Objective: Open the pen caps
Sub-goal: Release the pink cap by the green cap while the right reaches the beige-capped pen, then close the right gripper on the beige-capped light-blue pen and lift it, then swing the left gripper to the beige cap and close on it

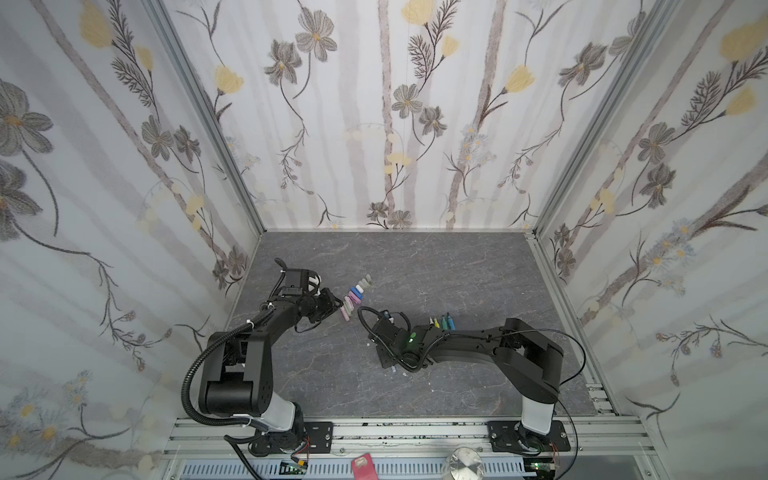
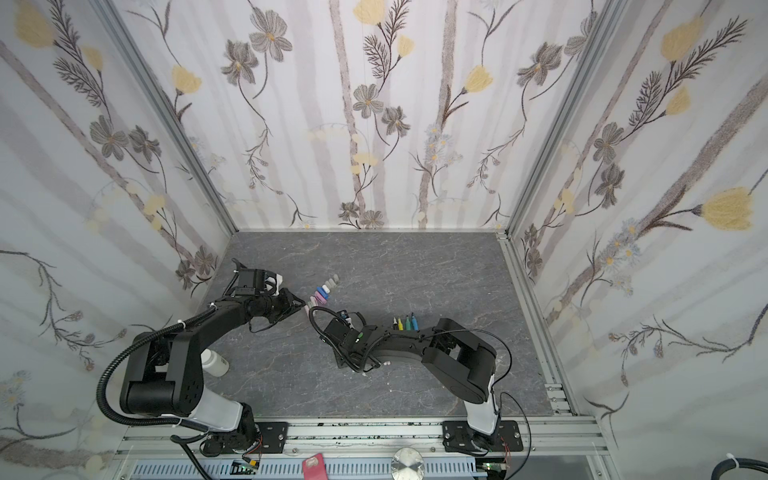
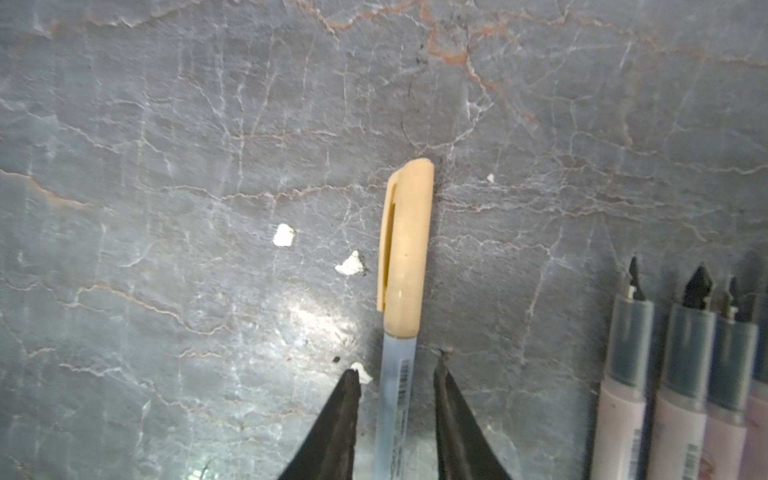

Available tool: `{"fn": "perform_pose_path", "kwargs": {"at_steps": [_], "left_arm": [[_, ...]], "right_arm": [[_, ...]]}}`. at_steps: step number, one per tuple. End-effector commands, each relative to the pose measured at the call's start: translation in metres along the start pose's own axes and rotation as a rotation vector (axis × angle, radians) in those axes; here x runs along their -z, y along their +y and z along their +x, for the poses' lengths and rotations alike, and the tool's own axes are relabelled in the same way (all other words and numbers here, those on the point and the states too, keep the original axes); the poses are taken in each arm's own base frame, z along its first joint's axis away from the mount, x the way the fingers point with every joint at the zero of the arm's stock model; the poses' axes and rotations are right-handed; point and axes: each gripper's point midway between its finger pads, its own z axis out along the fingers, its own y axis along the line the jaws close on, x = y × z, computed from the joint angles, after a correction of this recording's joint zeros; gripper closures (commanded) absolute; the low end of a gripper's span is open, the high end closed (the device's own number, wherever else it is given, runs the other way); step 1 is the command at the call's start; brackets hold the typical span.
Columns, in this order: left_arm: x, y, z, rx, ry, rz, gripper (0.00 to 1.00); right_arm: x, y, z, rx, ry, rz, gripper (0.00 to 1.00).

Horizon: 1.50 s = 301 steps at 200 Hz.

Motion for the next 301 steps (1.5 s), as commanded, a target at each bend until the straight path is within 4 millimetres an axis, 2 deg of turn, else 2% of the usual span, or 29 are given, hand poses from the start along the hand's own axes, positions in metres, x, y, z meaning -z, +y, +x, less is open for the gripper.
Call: {"fn": "perform_pose_path", "kwargs": {"at_steps": [1,41,86,112,144,182,190,195,219,237,241,257,280,301], "left_arm": [[0.004,-0.005,-0.003,-0.006,-0.004,0.009,0.76],[0.005,-0.006,-0.002,-0.004,-0.003,0.014,0.76],[0.008,-0.011,-0.001,-0.014,0.003,0.028,0.76],[0.011,-0.015,-0.001,-0.020,0.006,0.036,0.75],[0.014,-0.028,0.003,-0.040,0.020,0.051,0.75],[0.005,-0.057,0.022,-0.082,0.072,0.093,0.74],[0.003,-0.064,0.026,-0.091,0.079,0.102,0.74],[0.002,-0.069,0.028,-0.097,0.081,0.112,0.74],[-0.002,-0.097,0.041,-0.113,0.096,0.186,0.73],[-0.005,-0.120,0.050,-0.125,0.113,0.245,0.72],[-0.006,-0.124,0.053,-0.127,0.118,0.255,0.72],[-0.012,-0.143,0.065,-0.139,0.142,0.297,0.71],[-0.019,-0.160,0.079,-0.151,0.171,0.339,0.70],[-0.024,-0.169,0.084,-0.149,0.180,0.363,0.69]], "right_arm": [[-0.003,-0.002,0.005,0.009,0.015,0.020,0.69],[-0.006,-0.006,0.013,0.025,0.035,0.050,0.72],[-0.006,-0.008,0.021,0.039,0.049,0.058,0.87],[-0.001,-0.010,0.018,0.047,0.039,0.057,0.94],[0.022,-0.014,0.000,0.014,-0.016,-0.015,0.98],[0.057,-0.033,-0.032,-0.108,-0.098,-0.173,1.00],[0.058,-0.039,-0.036,-0.133,-0.101,-0.195,1.00],[0.071,-0.041,-0.044,-0.149,-0.131,-0.225,1.00],[0.085,-0.053,-0.060,-0.204,-0.166,-0.292,1.00],[0.092,-0.055,-0.065,-0.229,-0.176,-0.348,1.00],[0.092,-0.066,-0.070,-0.257,-0.187,-0.347,1.00],[0.095,-0.068,-0.075,-0.280,-0.197,-0.389,1.00],[0.098,-0.066,-0.079,-0.294,-0.199,-0.436,1.00],[0.098,-0.065,-0.079,-0.303,-0.199,-0.452,1.00]]}}
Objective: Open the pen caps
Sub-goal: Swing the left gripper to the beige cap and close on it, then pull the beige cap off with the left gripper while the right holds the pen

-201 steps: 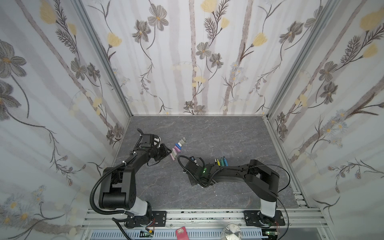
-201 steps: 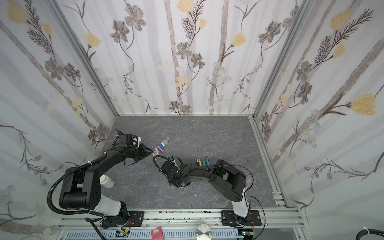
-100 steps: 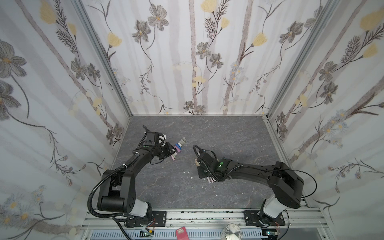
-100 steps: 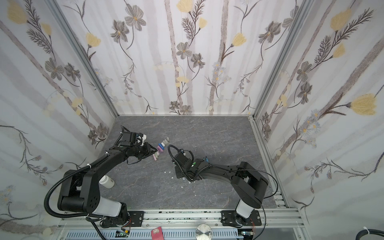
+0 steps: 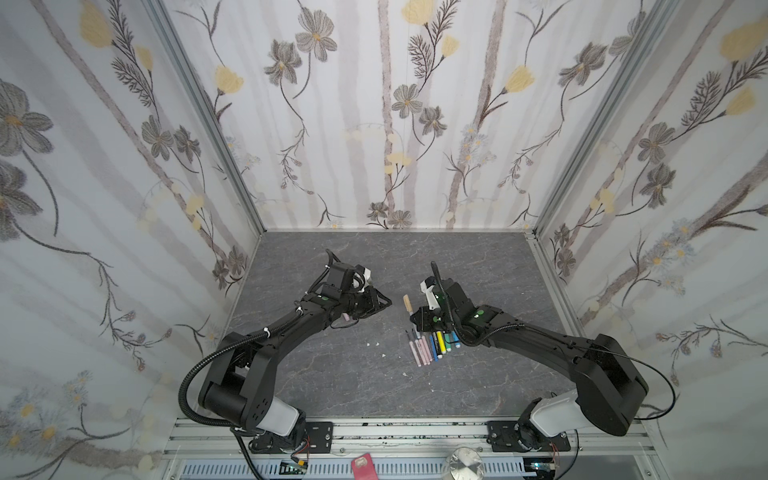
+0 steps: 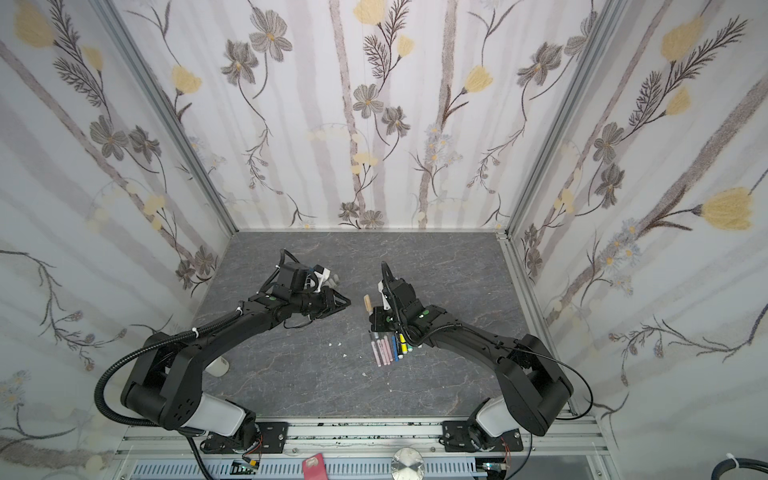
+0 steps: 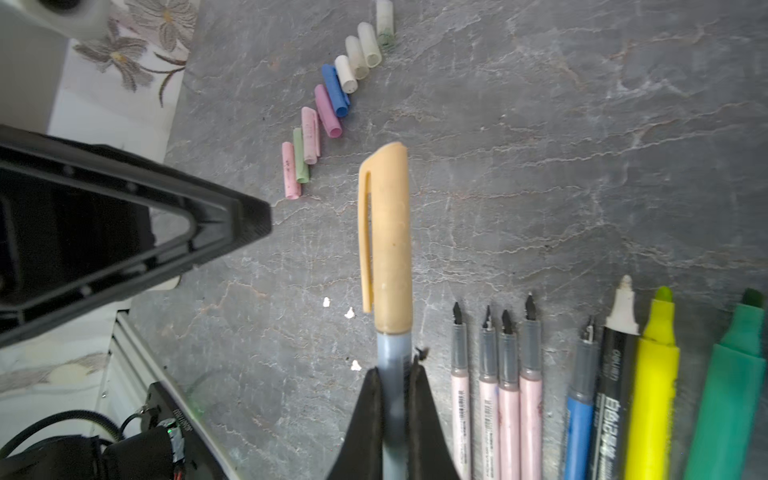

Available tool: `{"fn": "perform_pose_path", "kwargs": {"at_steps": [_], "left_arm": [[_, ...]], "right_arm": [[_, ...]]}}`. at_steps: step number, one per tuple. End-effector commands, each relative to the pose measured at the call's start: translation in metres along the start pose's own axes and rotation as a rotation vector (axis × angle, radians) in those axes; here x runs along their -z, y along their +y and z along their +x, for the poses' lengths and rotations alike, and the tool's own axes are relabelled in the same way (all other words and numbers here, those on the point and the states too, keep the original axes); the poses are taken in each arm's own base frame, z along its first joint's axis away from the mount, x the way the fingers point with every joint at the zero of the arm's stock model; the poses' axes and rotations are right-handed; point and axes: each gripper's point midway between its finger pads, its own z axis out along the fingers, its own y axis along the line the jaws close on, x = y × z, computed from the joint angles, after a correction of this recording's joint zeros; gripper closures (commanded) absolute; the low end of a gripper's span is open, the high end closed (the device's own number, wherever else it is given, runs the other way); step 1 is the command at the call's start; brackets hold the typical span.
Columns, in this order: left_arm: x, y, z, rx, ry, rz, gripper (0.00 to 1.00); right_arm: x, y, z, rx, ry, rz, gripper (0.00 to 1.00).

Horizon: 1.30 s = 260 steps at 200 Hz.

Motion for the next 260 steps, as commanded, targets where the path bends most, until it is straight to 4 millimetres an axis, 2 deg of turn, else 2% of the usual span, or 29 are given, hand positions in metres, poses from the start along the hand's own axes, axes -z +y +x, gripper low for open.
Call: {"fn": "perform_pose_path", "kwargs": {"at_steps": [1,64,128,234,260], "left_arm": [[-0.006,-0.021,-0.009,-0.007,-0.030,0.075,0.69],[-0.029,-0.033,-0.002,-0.021,0.002,0.088,0.68],[-0.044,-0.033,0.005,-0.023,0.033,0.081,0.68],[-0.051,-0.026,0.005,-0.010,0.037,0.064,0.97],[-0.052,-0.026,0.004,-0.008,0.038,0.062,1.00]], "right_arm": [[0.003,0.016,-0.006,-0.011,-0.015,-0.087,1.00],[0.001,0.016,-0.006,-0.016,-0.012,-0.094,1.00],[-0.001,0.014,-0.007,-0.022,-0.014,-0.090,1.00],[-0.002,0.014,-0.006,-0.021,-0.015,-0.100,1.00],[-0.002,0.012,-0.005,-0.019,-0.015,-0.097,0.85]]}}
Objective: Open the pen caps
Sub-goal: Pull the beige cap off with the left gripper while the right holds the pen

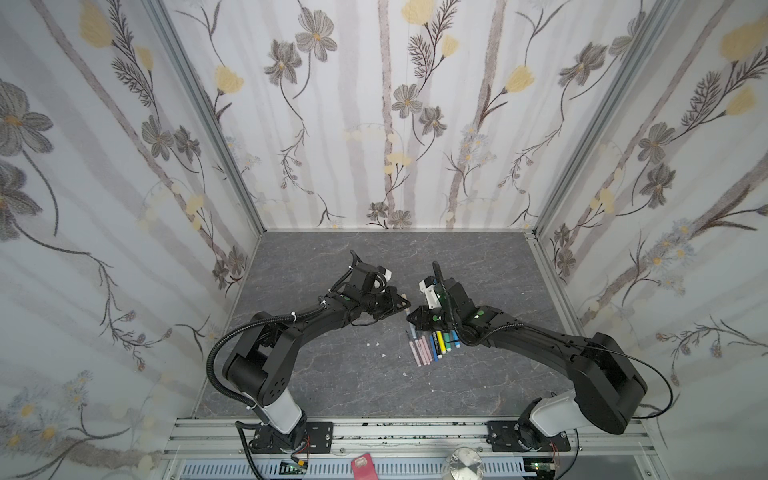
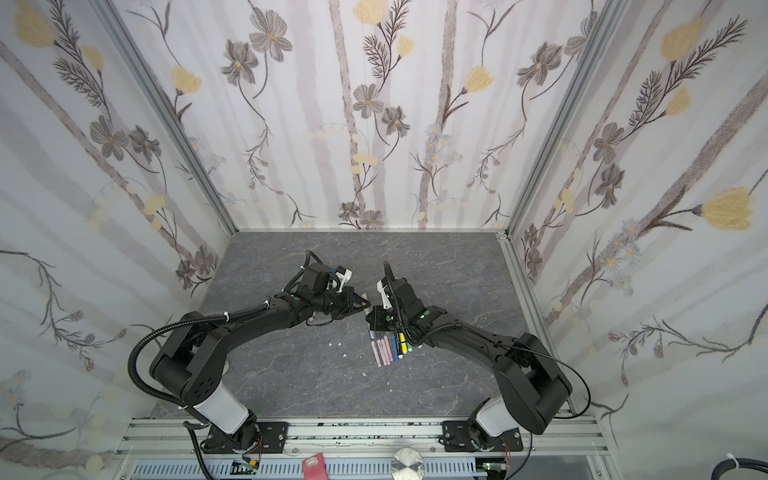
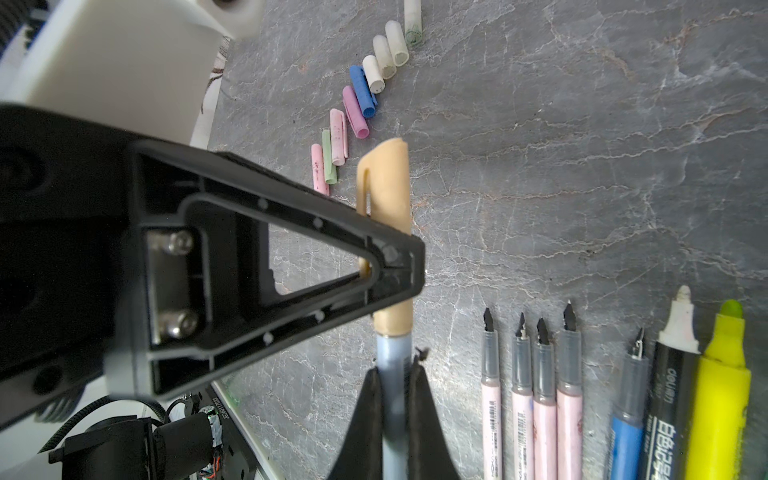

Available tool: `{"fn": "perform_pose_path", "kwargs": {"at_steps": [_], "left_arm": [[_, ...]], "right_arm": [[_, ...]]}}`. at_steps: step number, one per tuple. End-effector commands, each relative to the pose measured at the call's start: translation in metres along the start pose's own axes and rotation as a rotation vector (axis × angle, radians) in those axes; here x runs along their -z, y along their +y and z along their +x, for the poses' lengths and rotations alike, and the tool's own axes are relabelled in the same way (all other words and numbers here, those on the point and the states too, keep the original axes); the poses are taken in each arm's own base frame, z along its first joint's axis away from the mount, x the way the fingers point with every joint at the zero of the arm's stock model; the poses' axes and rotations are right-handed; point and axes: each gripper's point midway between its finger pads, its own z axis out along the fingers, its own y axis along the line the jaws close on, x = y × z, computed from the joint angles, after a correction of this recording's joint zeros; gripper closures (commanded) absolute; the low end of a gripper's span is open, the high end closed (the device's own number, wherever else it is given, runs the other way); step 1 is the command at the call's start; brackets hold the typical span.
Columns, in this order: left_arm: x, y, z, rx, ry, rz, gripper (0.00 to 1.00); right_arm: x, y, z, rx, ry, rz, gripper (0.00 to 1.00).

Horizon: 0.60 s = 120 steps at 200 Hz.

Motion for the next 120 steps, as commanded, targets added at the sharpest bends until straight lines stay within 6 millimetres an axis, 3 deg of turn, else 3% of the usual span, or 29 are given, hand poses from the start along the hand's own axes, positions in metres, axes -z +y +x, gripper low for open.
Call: {"fn": "perform_pose_path", "kwargs": {"at_steps": [1,35,87,120], "left_arm": [[-0.001,-0.005,-0.007,-0.008,-0.018,0.010,1.00],[-0.002,-0.005,-0.007,-0.006,-0.016,0.010,1.00],[-0.003,-0.006,-0.008,-0.004,-0.018,0.011,1.00],[-0.002,-0.008,-0.009,-0.008,-0.018,0.014,1.00]], "right_arm": [[0.001,0.008,-0.004,0.016,-0.015,-0.037,0.84],[-0.002,0.004,-0.002,0.020,-0.008,-0.025,0.77],[-0.008,0.001,0.002,0.018,0.009,-0.019,0.78],[-0.010,-0.001,0.004,0.018,0.017,-0.014,0.92]]}}
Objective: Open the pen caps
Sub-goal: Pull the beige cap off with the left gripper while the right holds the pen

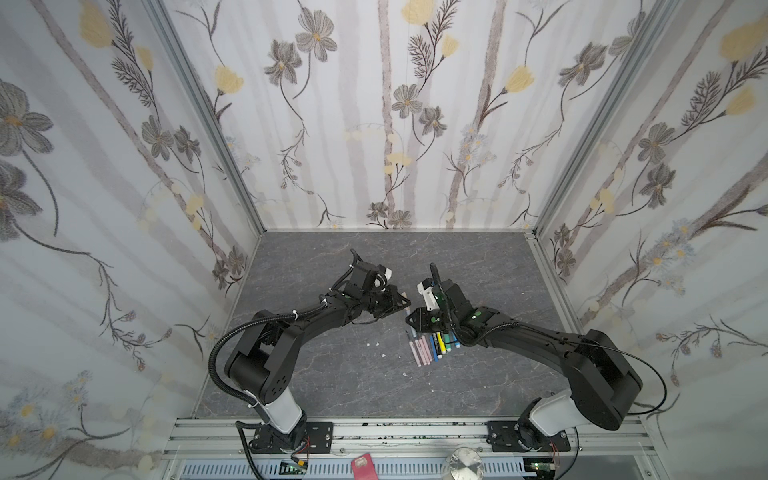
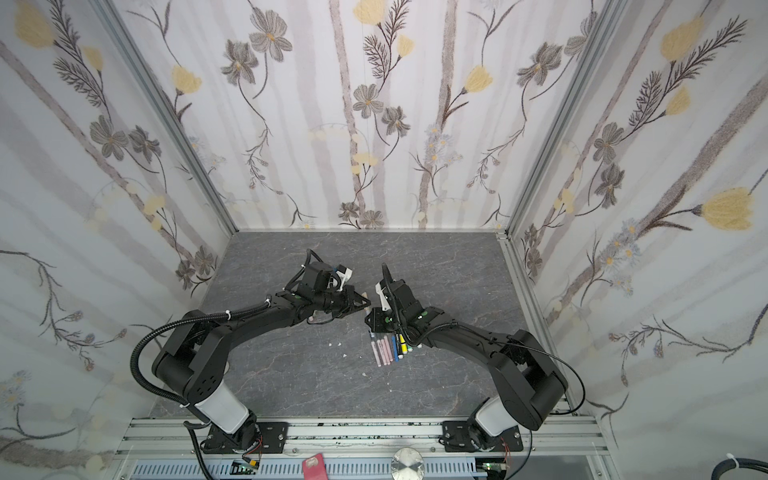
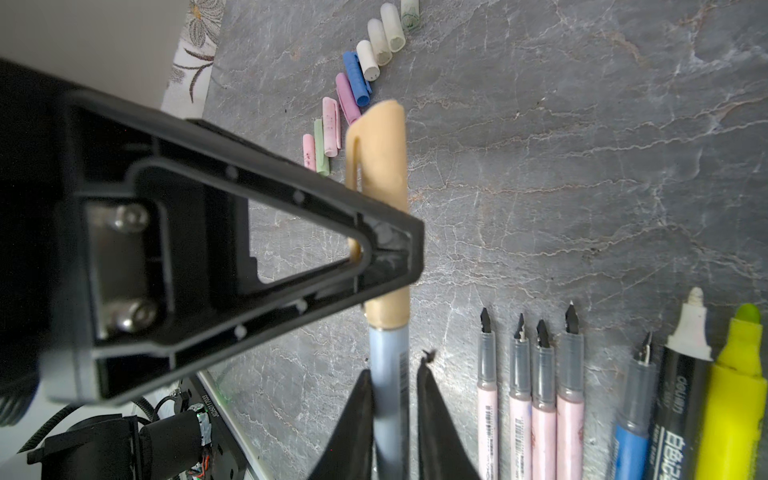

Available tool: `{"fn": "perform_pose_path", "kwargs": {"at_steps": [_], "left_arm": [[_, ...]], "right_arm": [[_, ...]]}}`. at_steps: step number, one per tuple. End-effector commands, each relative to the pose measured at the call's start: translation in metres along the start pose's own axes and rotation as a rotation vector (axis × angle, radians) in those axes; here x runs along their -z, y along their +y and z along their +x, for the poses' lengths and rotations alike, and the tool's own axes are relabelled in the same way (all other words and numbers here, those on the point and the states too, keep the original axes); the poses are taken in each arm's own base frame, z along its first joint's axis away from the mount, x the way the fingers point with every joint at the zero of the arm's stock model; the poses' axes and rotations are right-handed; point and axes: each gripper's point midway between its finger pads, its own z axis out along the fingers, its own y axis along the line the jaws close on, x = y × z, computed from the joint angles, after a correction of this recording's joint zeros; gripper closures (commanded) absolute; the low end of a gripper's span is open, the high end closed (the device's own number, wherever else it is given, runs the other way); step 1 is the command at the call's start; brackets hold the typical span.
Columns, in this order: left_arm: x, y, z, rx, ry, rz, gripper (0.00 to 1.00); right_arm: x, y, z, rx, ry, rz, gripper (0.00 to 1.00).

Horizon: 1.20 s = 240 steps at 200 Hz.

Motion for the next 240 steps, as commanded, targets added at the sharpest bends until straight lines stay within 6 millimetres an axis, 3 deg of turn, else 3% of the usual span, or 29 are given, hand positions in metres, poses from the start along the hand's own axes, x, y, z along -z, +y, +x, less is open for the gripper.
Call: {"fn": "perform_pose_path", "kwargs": {"at_steps": [1,18,69,126,146,156,159,172,240], "left_arm": [[0.000,-0.007,-0.005,-0.010,-0.014,0.019,1.00],[-0.002,-0.005,-0.005,-0.011,-0.011,0.015,1.00],[-0.006,0.009,-0.023,-0.034,-0.044,-0.068,1.00],[-0.011,0.015,-0.047,-0.053,-0.062,-0.107,1.00],[-0.007,0.017,-0.057,-0.050,-0.075,-0.114,1.00],[-0.005,0.018,-0.061,-0.053,-0.080,-0.121,1.00],[-0.004,0.018,-0.062,-0.053,-0.083,-0.123,1.00],[-0.001,0.020,-0.066,-0.051,-0.089,-0.130,1.00],[0.023,0.041,-0.070,-0.024,-0.125,-0.160,1.00]], "right_arm": [[-0.001,0.003,-0.002,0.010,-0.004,-0.015,0.93],[0.000,0.003,-0.002,0.011,-0.005,-0.015,1.00],[0.004,0.002,0.009,0.008,0.004,-0.014,1.00],[0.002,0.006,0.035,0.008,0.033,-0.009,1.00],[0.004,0.002,0.038,-0.006,0.023,0.002,1.00],[0.005,0.014,0.044,0.013,0.031,-0.018,1.00],[0.003,0.004,0.054,0.007,0.049,0.000,1.00],[0.004,0.001,0.058,0.001,0.052,0.008,1.00],[0.010,-0.001,0.067,0.007,0.062,0.019,1.00]]}}
